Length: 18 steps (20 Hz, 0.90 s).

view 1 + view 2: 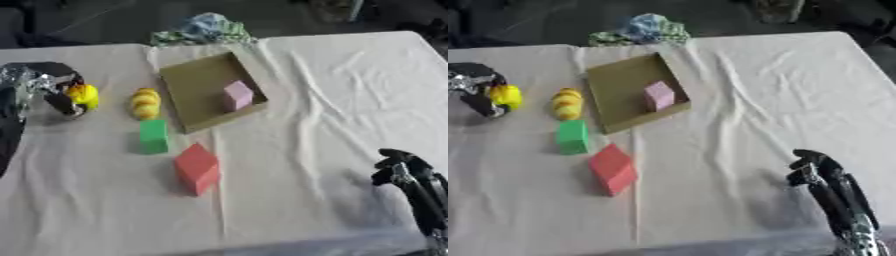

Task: Pick up objects on the table and place them in the box.

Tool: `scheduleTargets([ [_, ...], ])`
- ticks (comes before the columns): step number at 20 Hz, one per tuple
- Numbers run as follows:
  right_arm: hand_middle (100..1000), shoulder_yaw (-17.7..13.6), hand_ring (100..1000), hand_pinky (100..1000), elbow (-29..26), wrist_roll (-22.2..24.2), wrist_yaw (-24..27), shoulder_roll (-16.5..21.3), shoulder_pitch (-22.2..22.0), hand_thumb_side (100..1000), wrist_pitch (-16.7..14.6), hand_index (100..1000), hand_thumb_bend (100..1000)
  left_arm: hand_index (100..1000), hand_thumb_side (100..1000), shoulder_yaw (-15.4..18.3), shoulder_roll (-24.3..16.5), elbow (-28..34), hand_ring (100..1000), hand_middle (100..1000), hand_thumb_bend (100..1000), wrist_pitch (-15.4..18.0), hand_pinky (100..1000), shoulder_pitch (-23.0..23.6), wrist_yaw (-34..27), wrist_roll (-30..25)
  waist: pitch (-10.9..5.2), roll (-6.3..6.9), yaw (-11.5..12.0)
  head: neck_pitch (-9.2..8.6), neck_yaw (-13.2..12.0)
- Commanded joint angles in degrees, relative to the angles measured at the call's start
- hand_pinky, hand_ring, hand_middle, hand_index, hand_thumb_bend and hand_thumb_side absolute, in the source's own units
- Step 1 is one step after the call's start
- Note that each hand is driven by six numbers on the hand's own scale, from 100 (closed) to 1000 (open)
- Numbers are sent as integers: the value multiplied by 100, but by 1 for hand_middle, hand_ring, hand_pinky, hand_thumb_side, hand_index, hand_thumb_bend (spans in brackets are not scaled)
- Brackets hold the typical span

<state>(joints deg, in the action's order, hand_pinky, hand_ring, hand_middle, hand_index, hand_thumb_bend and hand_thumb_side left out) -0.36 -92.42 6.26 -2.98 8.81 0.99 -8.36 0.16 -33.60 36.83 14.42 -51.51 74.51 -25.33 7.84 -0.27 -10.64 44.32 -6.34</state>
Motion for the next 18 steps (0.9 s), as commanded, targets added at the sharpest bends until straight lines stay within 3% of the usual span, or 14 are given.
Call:
scheduleTargets([
  [1,537,-42,521,513,-47,-16,-29,107,32,639,-21,743,100,636,264,23,-294,463,436,468,100,127,544,-174,-482,300,-164,-17,3,-20,28],
  [6,537,-35,521,514,-45,-14,-31,117,34,643,-21,743,100,641,250,-246,-218,1260,438,460,100,455,558,-359,-1547,570,-172,0,-8,-20,64],
  [9,537,1,521,513,-40,19,-26,104,50,636,-21,743,100,649,249,-544,173,1598,445,466,100,623,569,-499,-1857,627,-182,-12,-67,-20,57],
  [14,538,57,521,514,-18,79,-8,62,88,634,-24,744,100,662,252,-902,957,1604,463,484,100,818,584,-562,-1639,663,-202,-59,-202,-20,-16],
  [18,538,73,521,514,-7,103,8,36,120,635,-27,744,100,679,262,-1108,1329,1455,483,505,100,1032,601,-511,-1356,563,-194,-63,-267,-20,-49],
])
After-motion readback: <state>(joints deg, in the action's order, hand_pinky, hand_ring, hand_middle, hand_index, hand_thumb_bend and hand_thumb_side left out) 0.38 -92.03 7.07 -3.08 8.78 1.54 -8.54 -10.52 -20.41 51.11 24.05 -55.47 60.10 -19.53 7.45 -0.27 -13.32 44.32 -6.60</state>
